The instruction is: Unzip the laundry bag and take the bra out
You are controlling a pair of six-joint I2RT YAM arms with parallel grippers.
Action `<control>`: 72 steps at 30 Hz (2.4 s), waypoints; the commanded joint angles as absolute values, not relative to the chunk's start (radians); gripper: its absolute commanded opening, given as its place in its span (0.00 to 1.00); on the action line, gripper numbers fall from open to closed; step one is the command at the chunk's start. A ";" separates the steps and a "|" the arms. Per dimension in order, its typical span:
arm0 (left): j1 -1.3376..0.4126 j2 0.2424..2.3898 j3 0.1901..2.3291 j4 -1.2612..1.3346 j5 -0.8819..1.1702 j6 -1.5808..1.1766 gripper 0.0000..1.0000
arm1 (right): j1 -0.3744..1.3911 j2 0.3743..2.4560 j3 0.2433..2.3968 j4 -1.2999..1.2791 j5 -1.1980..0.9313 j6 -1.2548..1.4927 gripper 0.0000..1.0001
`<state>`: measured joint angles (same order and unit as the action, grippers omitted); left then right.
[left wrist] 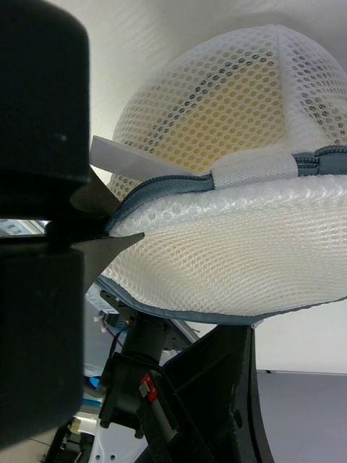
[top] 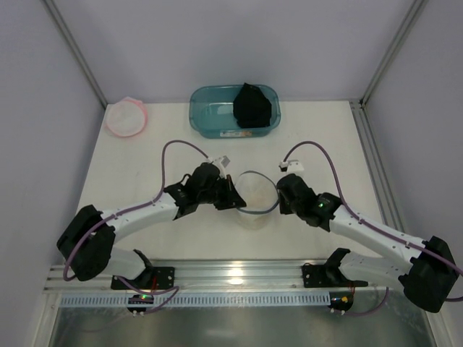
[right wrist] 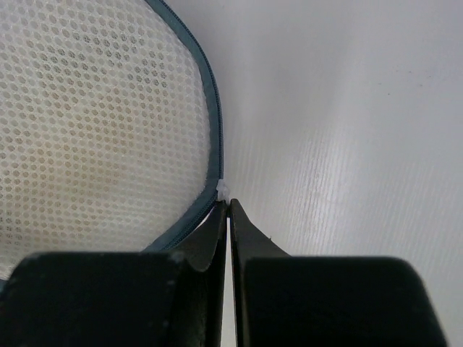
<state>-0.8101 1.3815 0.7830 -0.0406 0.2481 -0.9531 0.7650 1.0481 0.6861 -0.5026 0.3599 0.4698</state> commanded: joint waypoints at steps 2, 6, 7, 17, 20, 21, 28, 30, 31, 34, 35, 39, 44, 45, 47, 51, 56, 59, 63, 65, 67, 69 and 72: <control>-0.808 1.393 0.810 -0.159 0.319 -0.861 0.00 | 0.759 1.037 0.713 -0.486 0.462 0.428 0.04; -0.802 1.375 0.813 -0.170 0.255 -0.853 0.40 | 0.758 1.014 0.689 -0.465 0.399 0.434 0.04; -0.802 1.370 0.811 -0.170 0.238 -0.851 0.52 | 0.759 1.003 0.675 -0.460 0.385 0.436 0.04; -0.802 1.183 0.778 -0.270 -0.066 -0.965 0.99 | 0.759 0.959 0.611 -0.431 0.267 0.465 0.04; -0.802 1.079 0.737 -0.302 -0.109 -1.012 0.99 | 0.758 0.943 0.592 -0.411 0.209 0.466 0.04; -0.802 1.053 0.726 -0.310 -0.118 -1.023 0.99 | 0.758 0.937 0.581 -0.400 0.190 0.466 0.04; -0.805 0.911 0.646 -0.339 -0.075 -1.098 0.99 | 0.761 0.900 0.531 -0.339 -0.012 0.494 0.04; -0.807 0.902 0.634 -0.334 -0.052 -1.114 0.99 | 0.761 0.897 0.500 -0.258 -0.194 0.506 0.04; -0.807 0.899 0.615 -0.327 -0.040 -1.121 0.99 | 0.765 0.894 0.489 -0.221 -0.251 0.515 0.04; -0.808 0.897 0.574 -0.255 0.024 -1.164 0.99 | 0.787 0.897 0.454 -0.066 -0.415 0.560 0.04; -0.810 0.900 0.568 -0.236 0.035 -1.176 1.00 | 0.795 0.906 0.453 -0.040 -0.434 0.566 0.04; -0.818 0.911 0.558 -0.173 0.048 -1.209 1.00 | 0.818 0.945 0.456 0.078 -0.468 0.583 0.04; -0.819 0.949 0.561 -0.074 0.048 -1.238 0.99 | 0.834 1.008 0.477 0.126 -0.471 0.583 0.04; -0.819 0.959 0.561 -0.055 0.046 -1.244 0.99 | 0.838 1.017 0.479 0.136 -0.471 0.584 0.04; -0.819 0.991 0.558 0.025 0.058 -1.264 0.99 | 0.844 1.038 0.486 0.140 -0.462 0.581 0.04; -0.819 1.073 0.590 0.042 0.089 -1.255 0.96 | 0.850 1.032 0.492 0.126 -0.443 0.575 0.04; -0.821 1.164 0.623 0.035 0.146 -1.233 0.88 | 0.850 0.983 0.492 0.103 -0.411 0.568 0.04; -0.824 1.203 0.608 0.095 0.156 -1.252 0.81 | 0.851 0.974 0.497 0.098 -0.402 0.565 0.04; -0.824 1.236 0.601 0.176 0.167 -1.266 0.53 | 0.850 0.980 0.505 0.097 -0.413 0.563 0.04; -0.824 1.258 0.618 0.186 0.167 -1.262 0.18 | 0.850 0.976 0.509 0.080 -0.400 0.557 0.04; -0.824 1.266 0.629 0.176 0.160 -1.256 0.00 | 0.851 0.965 0.522 0.029 -0.364 0.551 0.04; -0.824 1.264 0.640 0.155 0.141 -1.249 0.00 | 0.851 0.954 0.544 -0.053 -0.335 0.535 0.04; -0.824 1.247 0.663 0.091 0.101 -1.212 0.00 | 0.851 0.951 0.593 -0.210 -0.244 0.508 0.04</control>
<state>-0.8227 1.2652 0.6075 0.1104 0.1379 -1.2499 0.8452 0.9775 0.5133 -0.0658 -0.3458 0.5507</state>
